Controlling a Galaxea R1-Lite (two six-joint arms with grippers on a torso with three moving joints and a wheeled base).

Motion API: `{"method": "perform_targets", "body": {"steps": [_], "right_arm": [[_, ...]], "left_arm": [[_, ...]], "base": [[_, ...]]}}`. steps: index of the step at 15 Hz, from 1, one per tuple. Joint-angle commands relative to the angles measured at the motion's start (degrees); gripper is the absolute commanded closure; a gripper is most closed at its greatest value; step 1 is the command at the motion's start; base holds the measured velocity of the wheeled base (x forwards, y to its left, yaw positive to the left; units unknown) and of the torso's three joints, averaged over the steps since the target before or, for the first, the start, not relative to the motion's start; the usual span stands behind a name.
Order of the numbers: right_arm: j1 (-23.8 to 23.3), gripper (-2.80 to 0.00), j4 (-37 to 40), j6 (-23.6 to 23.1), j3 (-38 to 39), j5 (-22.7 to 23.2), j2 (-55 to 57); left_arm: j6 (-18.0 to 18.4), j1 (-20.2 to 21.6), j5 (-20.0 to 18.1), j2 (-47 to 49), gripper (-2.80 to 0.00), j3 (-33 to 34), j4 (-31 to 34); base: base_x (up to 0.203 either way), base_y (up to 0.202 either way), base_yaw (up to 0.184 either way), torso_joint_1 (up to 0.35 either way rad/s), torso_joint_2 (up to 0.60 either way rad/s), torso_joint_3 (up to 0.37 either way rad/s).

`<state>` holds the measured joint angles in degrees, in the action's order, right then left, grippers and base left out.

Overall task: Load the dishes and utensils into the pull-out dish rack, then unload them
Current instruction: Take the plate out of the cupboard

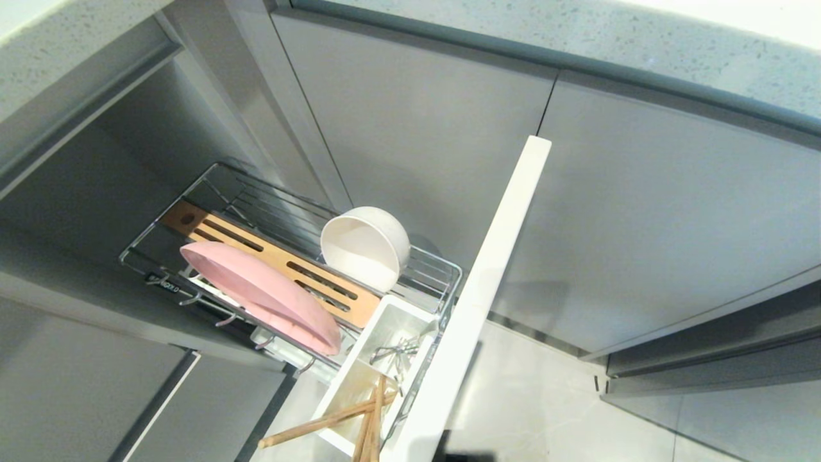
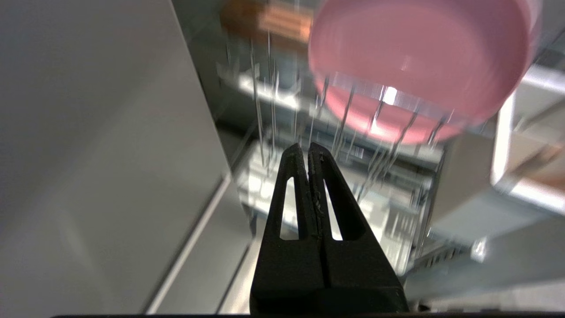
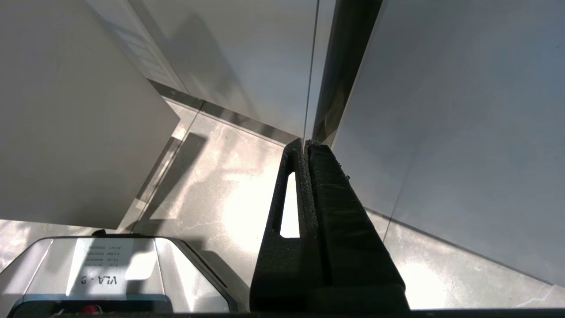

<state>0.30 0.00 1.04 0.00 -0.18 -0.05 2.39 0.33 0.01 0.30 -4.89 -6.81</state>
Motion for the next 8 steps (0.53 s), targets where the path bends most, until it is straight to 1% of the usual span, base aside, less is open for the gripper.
{"method": "perform_targets", "body": {"steps": [1,2,3,5,8], "right_arm": [[0.05,0.0,0.0,0.02,0.09,0.01,0.05],[0.05,0.0,0.0,0.02,0.09,0.01,0.05],[0.05,0.0,0.0,0.02,0.09,0.01,0.05],[0.05,0.0,0.0,0.02,0.09,0.01,0.05],[0.05,0.0,0.0,0.02,0.09,0.01,0.05]], "left_arm": [[0.17,0.02,0.42,-0.29,0.0,5.67,-1.18],[-0.11,0.02,0.88,-0.3,0.0,6.56,-0.82],[-1.45,0.02,0.75,-0.3,0.0,6.39,0.26],[-2.98,0.02,0.6,-0.3,0.0,6.28,3.39],[-3.18,0.02,0.03,-0.3,0.0,6.39,3.11]], "base": [[0.0,0.0,0.0,0.0,0.0,0.0],[0.0,0.0,0.0,0.0,0.0,0.0],[0.0,0.0,0.0,0.0,0.0,0.0],[0.0,0.0,0.0,0.0,0.0,0.0],[0.0,0.0,0.0,0.0,0.0,0.0]]}}
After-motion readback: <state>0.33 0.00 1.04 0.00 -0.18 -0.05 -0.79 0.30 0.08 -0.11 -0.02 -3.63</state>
